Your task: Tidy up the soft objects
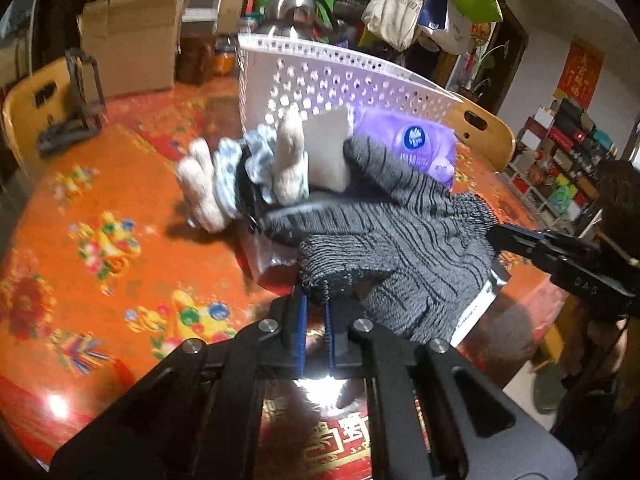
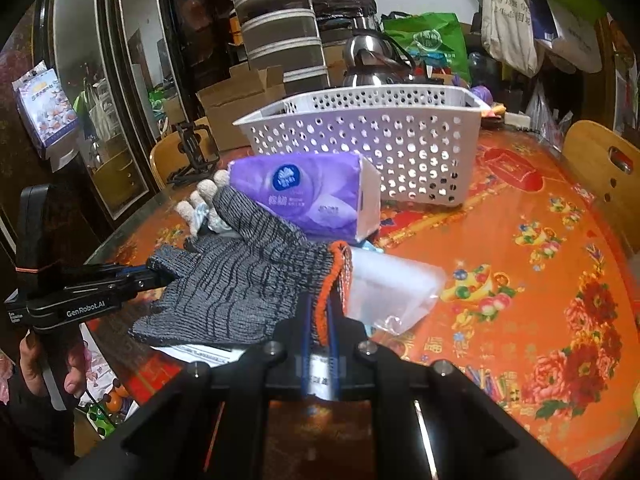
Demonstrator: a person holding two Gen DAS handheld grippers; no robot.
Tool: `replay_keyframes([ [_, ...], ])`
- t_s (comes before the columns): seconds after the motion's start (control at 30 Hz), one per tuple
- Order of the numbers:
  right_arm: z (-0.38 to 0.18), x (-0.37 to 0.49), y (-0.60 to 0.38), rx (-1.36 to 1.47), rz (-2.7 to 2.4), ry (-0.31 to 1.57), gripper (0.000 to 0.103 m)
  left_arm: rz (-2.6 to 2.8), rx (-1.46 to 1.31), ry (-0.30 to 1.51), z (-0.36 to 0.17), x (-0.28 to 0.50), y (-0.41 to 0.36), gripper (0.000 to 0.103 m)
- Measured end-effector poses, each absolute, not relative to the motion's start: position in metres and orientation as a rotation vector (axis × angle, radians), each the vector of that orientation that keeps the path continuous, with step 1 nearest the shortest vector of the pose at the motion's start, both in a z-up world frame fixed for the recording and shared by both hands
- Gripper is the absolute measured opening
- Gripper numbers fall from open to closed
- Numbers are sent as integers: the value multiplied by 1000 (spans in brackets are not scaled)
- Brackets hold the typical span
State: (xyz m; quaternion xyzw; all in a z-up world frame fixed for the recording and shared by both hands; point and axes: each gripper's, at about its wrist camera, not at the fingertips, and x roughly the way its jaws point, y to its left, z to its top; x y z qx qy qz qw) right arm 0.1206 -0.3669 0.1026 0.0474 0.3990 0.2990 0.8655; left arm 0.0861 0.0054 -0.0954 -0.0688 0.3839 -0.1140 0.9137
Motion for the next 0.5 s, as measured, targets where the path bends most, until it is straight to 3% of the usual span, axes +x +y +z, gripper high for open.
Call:
replay_keyframes([
  [0.5,154,115,-376,112,636,719,6,-199,-107,657,-33,73,10,5],
])
